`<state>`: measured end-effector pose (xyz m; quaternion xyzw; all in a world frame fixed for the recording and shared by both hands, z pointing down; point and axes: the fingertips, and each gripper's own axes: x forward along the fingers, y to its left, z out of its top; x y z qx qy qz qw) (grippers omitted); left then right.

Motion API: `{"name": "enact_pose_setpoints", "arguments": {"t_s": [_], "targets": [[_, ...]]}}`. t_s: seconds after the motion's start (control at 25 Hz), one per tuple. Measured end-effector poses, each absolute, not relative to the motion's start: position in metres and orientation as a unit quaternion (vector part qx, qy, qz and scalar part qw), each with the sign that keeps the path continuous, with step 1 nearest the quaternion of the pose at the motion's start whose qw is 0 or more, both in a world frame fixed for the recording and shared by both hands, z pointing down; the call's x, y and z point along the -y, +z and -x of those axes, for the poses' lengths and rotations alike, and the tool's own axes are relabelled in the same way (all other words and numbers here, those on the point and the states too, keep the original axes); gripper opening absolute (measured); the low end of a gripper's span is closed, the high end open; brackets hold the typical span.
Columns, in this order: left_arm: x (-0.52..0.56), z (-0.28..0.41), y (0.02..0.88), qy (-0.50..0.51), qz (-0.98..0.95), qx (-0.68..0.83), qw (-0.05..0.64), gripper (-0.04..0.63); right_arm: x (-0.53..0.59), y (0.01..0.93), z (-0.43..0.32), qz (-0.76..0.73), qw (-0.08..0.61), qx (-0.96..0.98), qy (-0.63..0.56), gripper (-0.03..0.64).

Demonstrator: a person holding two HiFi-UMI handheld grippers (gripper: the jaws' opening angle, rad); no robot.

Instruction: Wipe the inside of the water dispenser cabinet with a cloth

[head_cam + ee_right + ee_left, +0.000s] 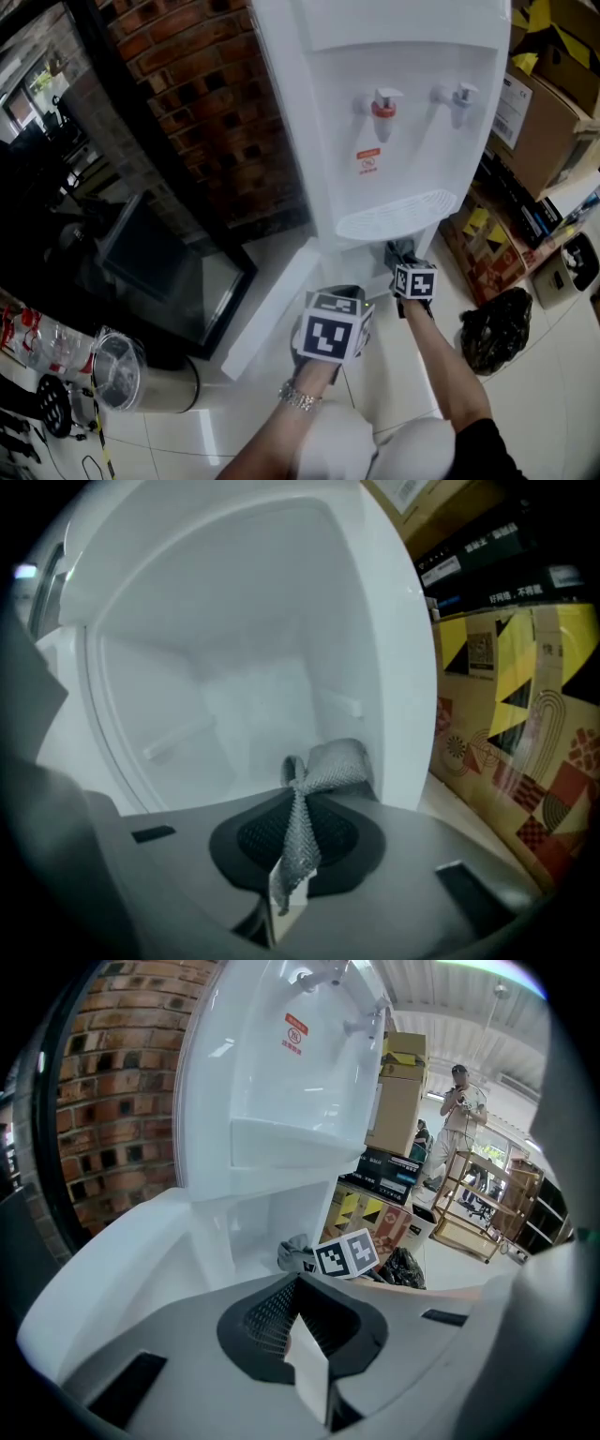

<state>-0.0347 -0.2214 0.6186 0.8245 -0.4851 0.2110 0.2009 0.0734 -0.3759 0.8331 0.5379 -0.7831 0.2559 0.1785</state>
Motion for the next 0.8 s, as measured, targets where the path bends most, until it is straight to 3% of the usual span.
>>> {"name": "enact_pose_setpoints", "arguments": {"t_s": [0.16,0.48,0.8], "targets": [[0.222,0.033,0.618,0.211,-0.826,0.483,0.200,0.002,0.376,0.814,-0.035,-0.493,0.151,0.823,0.237,0.021],[0.222,0.039,0.619,0.212,-0.823,0.486,0.202,0.002,0.347,0.818,0.050,-0.390,0.161,0.882,0.210,0.021],[0.222,0.037,0.619,0.211,-0.824,0.485,0.203,0.002,0.355,0.845,0.006,-0.438,0.213,0.844,0.227,0.021]]}}
